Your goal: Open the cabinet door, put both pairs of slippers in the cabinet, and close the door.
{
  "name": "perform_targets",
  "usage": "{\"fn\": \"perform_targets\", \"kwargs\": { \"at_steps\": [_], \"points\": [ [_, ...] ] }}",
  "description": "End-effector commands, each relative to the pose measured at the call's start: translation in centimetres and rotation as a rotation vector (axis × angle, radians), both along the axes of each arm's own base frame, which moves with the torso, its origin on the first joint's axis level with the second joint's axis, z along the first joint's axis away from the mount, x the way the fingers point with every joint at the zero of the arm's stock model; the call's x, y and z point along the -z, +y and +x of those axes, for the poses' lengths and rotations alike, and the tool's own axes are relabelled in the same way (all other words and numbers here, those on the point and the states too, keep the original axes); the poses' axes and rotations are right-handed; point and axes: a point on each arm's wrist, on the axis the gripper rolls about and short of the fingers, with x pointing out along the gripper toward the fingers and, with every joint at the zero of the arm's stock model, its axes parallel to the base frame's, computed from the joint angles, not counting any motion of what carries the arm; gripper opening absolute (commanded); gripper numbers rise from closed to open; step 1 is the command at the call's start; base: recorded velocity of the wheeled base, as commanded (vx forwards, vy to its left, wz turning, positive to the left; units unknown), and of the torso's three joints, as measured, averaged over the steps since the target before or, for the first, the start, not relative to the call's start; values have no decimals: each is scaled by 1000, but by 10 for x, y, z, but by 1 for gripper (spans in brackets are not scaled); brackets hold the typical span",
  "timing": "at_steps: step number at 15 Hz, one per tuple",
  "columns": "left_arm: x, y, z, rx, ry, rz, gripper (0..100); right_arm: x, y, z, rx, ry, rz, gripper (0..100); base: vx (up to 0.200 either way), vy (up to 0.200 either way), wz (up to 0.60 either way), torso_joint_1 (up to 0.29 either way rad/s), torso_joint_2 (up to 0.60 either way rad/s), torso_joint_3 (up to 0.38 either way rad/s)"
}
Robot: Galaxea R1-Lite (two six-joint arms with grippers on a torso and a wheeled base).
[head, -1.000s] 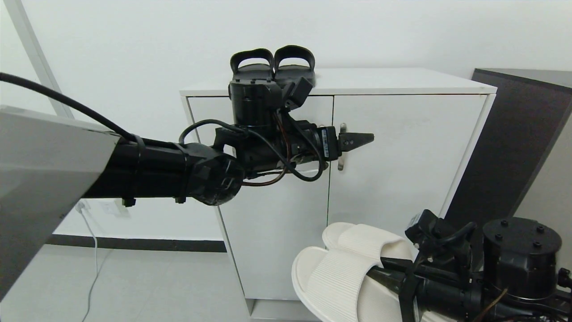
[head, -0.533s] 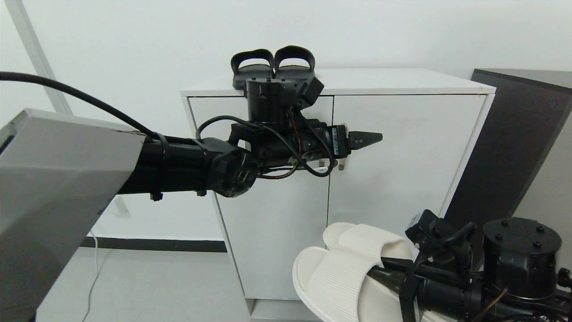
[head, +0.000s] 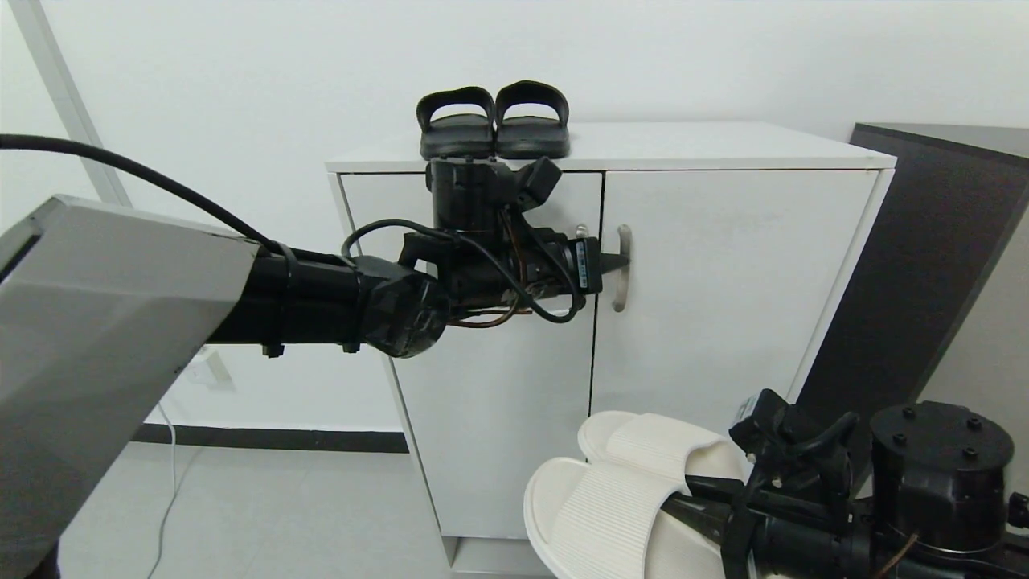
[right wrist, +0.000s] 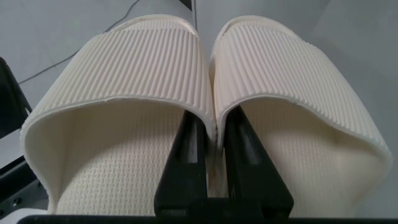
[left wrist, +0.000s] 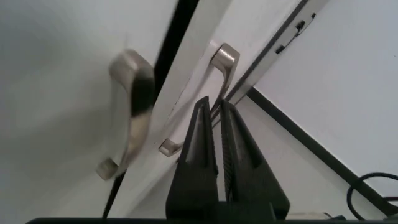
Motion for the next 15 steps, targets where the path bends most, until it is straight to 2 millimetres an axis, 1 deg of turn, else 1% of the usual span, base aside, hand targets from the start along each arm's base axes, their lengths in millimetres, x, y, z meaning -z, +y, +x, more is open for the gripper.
{"fn": "perform_targets", "kwargs": {
  "at_steps": [1,5,8,9,10,11,12,13,15],
  "points": [
    [-9,6,-13,7,-7,-6,0,0,1,-3,-13,-2,0,0,0,0,0,0,0,0],
    [-9,13,-40,27,9,10,0,0,2,-11,-41,-2,0,0,0,0,0,0,0,0],
    [-16,25,-68,43,-16,-7,0,-1,2,-14,-49,-4,2,0,0,0,0,0,0,0],
    [-20,32,-77,45,-19,-13,0,-2,1,-14,-49,-8,7,0,0,0,0,0,0,0],
    [-21,36,-77,36,-19,-15,0,-3,1,-14,-49,-12,9,0,0,0,0,0,0,0],
    [-22,47,-68,-2,-21,-17,0,-3,1,-15,-52,-11,8,0,0,0,0,0,0,0],
    [-23,54,-61,-26,-21,-22,0,-3,2,-16,-59,-14,6,0,0,0,0,0,0,0],
    [-24,55,-56,-40,-8,-36,0,-2,2,-17,-65,-18,-2,0,0,0,0,0,0,0],
    [-28,51,-47,-47,20,-70,0,-2,3,-20,-74,-18,-2,0,0,0,0,0,0,0]
  ]
}}
